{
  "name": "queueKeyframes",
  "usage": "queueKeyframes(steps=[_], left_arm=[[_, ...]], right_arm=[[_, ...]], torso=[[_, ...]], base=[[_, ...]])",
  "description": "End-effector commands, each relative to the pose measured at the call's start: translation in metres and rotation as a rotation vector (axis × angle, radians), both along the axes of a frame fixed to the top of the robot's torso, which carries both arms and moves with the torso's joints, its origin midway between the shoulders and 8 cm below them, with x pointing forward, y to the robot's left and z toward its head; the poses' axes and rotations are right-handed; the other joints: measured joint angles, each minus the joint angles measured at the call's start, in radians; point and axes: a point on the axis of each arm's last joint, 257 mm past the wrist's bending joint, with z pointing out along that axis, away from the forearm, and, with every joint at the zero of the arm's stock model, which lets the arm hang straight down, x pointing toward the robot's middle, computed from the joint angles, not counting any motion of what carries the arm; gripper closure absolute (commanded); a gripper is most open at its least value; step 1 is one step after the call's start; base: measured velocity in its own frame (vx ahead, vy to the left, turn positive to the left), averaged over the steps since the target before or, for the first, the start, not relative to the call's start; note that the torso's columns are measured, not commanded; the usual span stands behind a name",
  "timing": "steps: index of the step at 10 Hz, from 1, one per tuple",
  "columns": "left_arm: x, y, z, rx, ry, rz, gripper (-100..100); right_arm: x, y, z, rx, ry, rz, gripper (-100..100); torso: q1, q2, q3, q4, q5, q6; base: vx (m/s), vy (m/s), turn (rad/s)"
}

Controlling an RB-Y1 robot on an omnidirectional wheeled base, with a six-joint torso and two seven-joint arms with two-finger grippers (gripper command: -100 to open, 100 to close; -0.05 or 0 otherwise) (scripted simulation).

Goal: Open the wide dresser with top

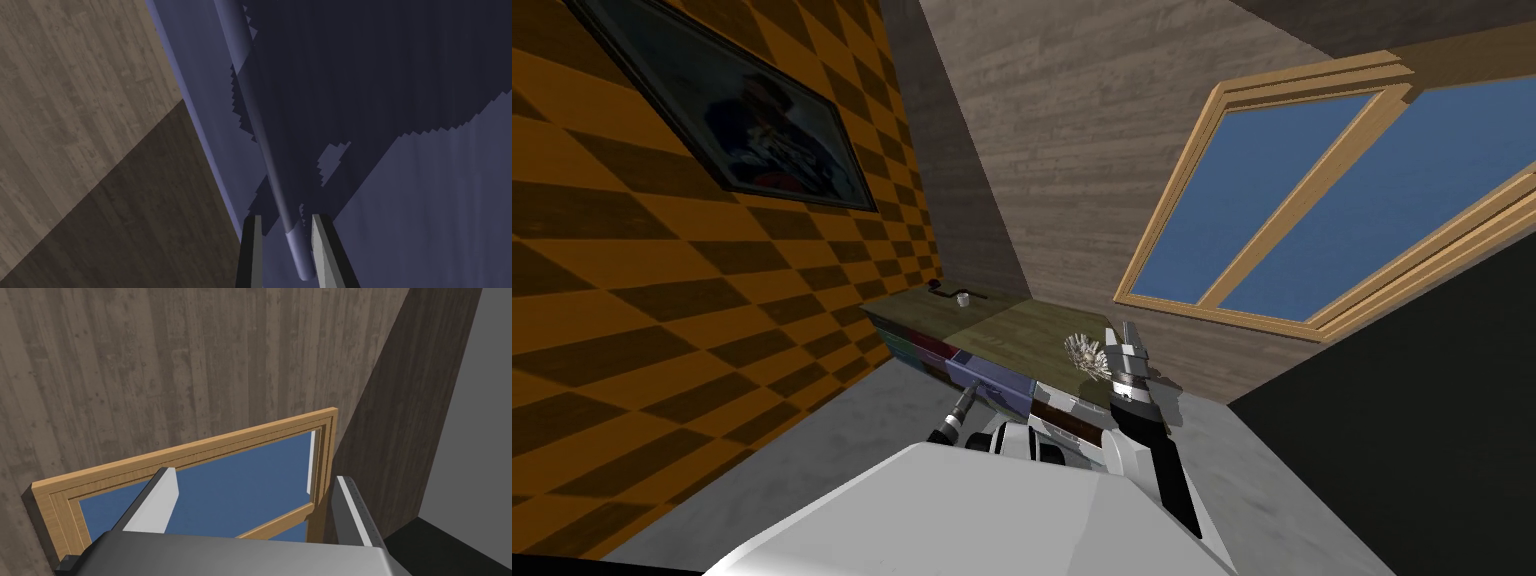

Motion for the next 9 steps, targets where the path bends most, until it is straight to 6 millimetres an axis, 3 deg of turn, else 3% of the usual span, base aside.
queueKeyframes(steps=[1, 2, 3, 5, 6, 7, 8, 9], left_arm=[[0.022, 0.0, 0.017, -0.008, -0.037, -0.006, 100], [0.022, 0.0, 0.017, -0.008, -0.037, -0.006, 100], [0.037, 0.002, 0.026, -0.012, -0.046, -0.006, 100], [0.037, 0.002, 0.026, -0.012, -0.046, -0.006, 100], [0.053, 0.004, 0.036, -0.017, -0.055, -0.006, 100], [0.037, 0.006, 0.02, -0.008, -0.021, 0.004, 100], [0.027, 0.022, 0.017, -0.026, -0.013, 0.053, 100], [0.027, 0.025, 0.017, -0.026, -0.015, 0.061, 100]], right_arm=[[0.0, 0.0, 0.0, 0.0, 0.0, 0.0, 0], [0.0, 0.0, 0.0, 0.0, 0.0, 0.0, 0], [0.0, 0.0, 0.0, 0.0, 0.0, 0.0, 0], [0.0, 0.0, 0.0, 0.0, 0.0, 0.0, 0], [0.0, 0.0, 0.0, 0.0, 0.0, 0.0, 0], [0.0, 0.0, 0.0, 0.0, 0.0, 0.0, 0], [0.0, 0.0, 0.0, 0.0, 0.0, 0.0, 0], [0.0, 0.0, 0.0, 0.0, 0.0, 0.0, 0]], torso=[[0.0, 0.002, 0.001, 0.001, -0.001, 0.0], [0.001, 0.001, 0.001, 0.001, 0.0, 0.0], [0.002, -0.002, -0.001, 0.0, 0.0, 0.0], [0.0, 0.002, 0.002, 0.0, 0.001, 0.001], [0.001, 0.0, 0.0, 0.0, 0.001, 0.001], [0.0, 0.002, 0.001, 0.001, 0.001, 0.002], [0.0, 0.0, 0.001, -0.001, 0.001, 0.001], [0.0, 0.0, 0.0, -0.001, 0.003, 0.004]], base=[[-0.061, -0.012, -0.004], [-0.025, -0.005, 0.002], [-0.077, -0.024, -0.001], [-0.065, -0.012, 0.002], [-0.081, -0.007, 0.002], [-0.039, 0.002, 0.002], [-0.038, 0.018, -0.306], [-0.046, 0.024, -0.226]])
